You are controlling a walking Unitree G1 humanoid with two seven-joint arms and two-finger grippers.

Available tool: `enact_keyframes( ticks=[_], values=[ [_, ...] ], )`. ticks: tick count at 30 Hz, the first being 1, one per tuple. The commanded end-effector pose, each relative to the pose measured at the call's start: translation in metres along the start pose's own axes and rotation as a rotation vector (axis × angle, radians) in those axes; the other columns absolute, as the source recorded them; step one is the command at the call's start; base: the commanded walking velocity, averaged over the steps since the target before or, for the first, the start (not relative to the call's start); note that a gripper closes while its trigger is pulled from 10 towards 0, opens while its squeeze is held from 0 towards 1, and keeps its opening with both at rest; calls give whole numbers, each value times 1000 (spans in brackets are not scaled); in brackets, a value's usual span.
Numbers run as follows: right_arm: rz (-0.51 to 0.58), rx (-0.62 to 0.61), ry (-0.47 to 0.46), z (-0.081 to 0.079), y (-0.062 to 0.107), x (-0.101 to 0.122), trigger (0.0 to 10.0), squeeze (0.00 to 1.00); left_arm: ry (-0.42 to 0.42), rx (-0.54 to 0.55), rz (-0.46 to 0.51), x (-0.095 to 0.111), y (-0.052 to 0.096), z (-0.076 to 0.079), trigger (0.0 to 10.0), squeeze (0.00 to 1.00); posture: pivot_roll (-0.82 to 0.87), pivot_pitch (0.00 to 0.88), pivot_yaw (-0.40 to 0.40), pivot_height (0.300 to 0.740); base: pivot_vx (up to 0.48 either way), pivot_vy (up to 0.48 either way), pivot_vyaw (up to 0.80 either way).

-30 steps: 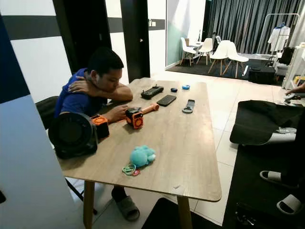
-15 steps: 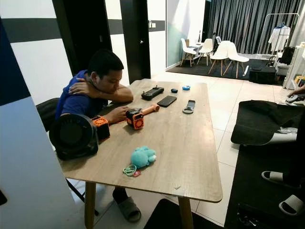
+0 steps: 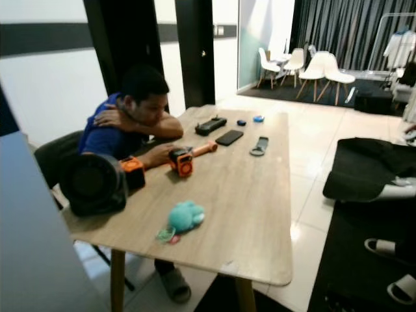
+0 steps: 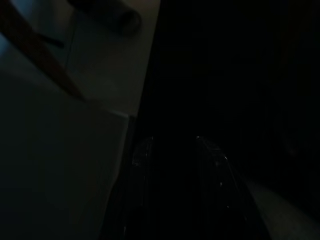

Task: Hang keys on a hook

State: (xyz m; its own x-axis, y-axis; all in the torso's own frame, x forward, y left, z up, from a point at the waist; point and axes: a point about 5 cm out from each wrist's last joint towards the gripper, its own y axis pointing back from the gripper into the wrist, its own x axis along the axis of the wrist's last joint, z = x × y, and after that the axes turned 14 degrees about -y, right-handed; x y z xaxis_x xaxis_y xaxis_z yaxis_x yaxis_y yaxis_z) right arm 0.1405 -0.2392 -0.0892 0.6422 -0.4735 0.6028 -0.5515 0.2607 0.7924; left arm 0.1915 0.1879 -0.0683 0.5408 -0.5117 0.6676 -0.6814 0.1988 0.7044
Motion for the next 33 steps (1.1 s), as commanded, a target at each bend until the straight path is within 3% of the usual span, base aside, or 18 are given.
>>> enact_keyframes(
  ticks=[1,10,11,14,18,19,21,22,23,33],
  values=[
    [-26,-1,-13,-2,1,-8,10000,0,-10,-5,-22,-6,3,-3,10000,0,75,30,43,740,0,0,0],
    [-23,11,-17,-7,0,-6,10000,0,-25,-19,-1,-2,2,-5,10000,0,80,31,37,740,0,0,0],
    [-21,14,-17,-8,0,-5,10000,0,-72,-38,14,1,1,-5,10000,0,79,32,37,740,0,0,0],
    [-15,19,-16,-10,0,-4,10000,0,-236,-115,97,9,4,-6,10000,0,76,34,35,740,0,0,0],
    [-10,22,-7,-9,-1,-1,10000,0,-207,-131,250,21,13,-17,10000,0,76,37,32,740,0,0,0],
    [-10,22,-7,-9,-1,-1,10000,0,-207,-131,250,21,13,-17,10000,0,76,37,32,740,0,0,0],
    [-6,22,-4,-8,-1,0,10000,0,-173,-145,343,28,21,-28,10000,0,78,37,26,740,0,0,0],
    [-6,22,-4,-8,-1,0,10000,0,-173,-145,343,28,21,-28,10000,0,78,37,26,740,0,0,0],
    [-3,23,-1,-7,-1,2,10000,0,-193,-196,410,33,30,-37,10000,0,77,35,26,740,0,0,0],
    [-1,30,-7,-9,-2,3,10000,0,-329,-255,505,49,50,-54,10000,0,65,37,38,740,0,0,0]
  ],
)
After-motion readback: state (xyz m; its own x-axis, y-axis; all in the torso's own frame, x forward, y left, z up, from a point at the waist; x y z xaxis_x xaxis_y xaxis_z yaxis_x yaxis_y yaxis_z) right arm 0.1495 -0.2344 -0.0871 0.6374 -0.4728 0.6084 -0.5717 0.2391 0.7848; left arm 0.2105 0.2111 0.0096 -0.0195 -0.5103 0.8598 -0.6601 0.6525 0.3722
